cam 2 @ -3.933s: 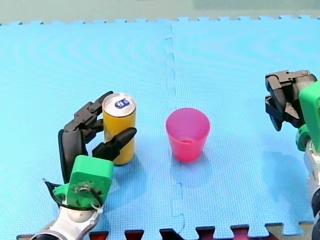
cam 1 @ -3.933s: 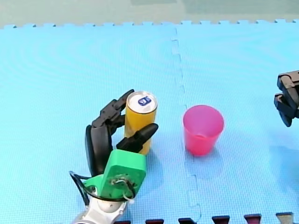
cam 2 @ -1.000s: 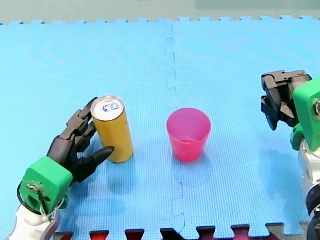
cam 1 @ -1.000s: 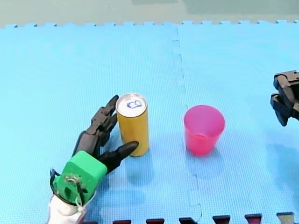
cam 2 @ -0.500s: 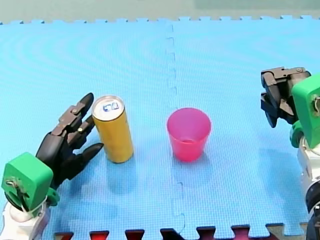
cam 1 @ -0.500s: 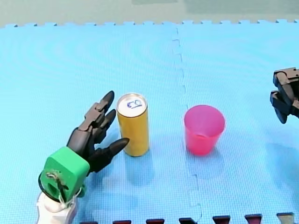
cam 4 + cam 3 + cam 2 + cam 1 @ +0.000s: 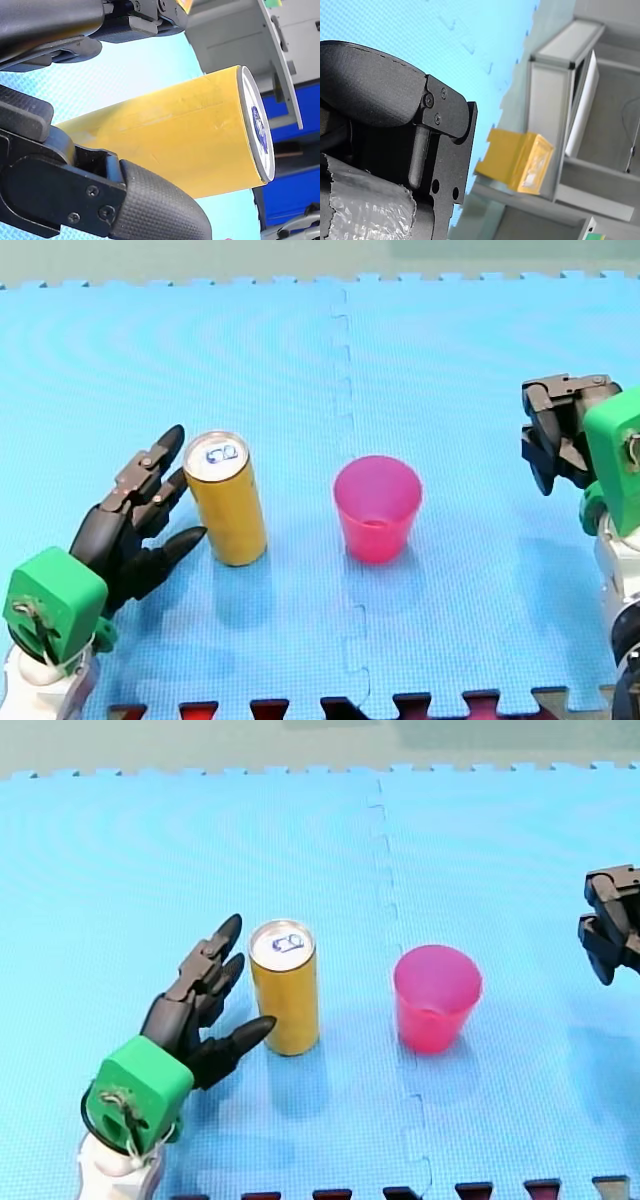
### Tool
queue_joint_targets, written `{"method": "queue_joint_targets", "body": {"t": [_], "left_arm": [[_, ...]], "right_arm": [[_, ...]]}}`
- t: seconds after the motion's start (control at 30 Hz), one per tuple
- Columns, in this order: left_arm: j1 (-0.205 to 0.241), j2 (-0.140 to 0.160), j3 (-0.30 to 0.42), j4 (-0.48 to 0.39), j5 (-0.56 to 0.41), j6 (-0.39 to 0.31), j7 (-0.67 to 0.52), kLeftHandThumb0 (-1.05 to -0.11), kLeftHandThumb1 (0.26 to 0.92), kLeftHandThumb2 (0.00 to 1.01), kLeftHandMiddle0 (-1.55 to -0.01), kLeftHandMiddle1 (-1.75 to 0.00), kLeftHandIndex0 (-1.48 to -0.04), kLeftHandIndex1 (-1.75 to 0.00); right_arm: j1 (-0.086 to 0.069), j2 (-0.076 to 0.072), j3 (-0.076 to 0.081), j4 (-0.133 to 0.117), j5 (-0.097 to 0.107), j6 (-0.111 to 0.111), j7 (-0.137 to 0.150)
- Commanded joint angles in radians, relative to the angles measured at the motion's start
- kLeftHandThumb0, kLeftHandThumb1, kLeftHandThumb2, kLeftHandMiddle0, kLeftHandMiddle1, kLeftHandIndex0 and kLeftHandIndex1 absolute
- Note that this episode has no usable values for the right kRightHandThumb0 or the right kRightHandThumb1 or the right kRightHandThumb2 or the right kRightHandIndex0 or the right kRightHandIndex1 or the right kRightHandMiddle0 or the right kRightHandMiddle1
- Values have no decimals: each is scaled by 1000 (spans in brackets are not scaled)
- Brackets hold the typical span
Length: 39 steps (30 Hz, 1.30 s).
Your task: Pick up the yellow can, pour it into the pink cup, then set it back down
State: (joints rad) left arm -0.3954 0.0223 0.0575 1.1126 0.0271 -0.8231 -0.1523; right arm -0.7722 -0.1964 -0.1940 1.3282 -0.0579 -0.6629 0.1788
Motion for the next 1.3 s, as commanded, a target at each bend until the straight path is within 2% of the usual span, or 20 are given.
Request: {"method": "queue_joint_targets", "body": {"t": [0.0,0.53,1.03,1.27], "left_arm": [[1,5,-1,-3,2,-6,7,-1048,921,44,-247,-7,-192,-5],[5,11,-3,14,15,-14,27,-1048,921,38,-258,-8,-190,-2],[0,8,-11,21,16,-17,27,-1048,920,28,-247,-1,-192,-2],[-3,9,-12,21,13,-12,23,-1048,920,22,-246,0,-200,-5]], "right_arm": [[-3,-4,-1,0,-1,-4,-5],[-3,-4,0,1,-7,-2,-22],[-3,-8,-8,3,1,9,-14],[-4,-6,-10,3,1,12,-17]]}}
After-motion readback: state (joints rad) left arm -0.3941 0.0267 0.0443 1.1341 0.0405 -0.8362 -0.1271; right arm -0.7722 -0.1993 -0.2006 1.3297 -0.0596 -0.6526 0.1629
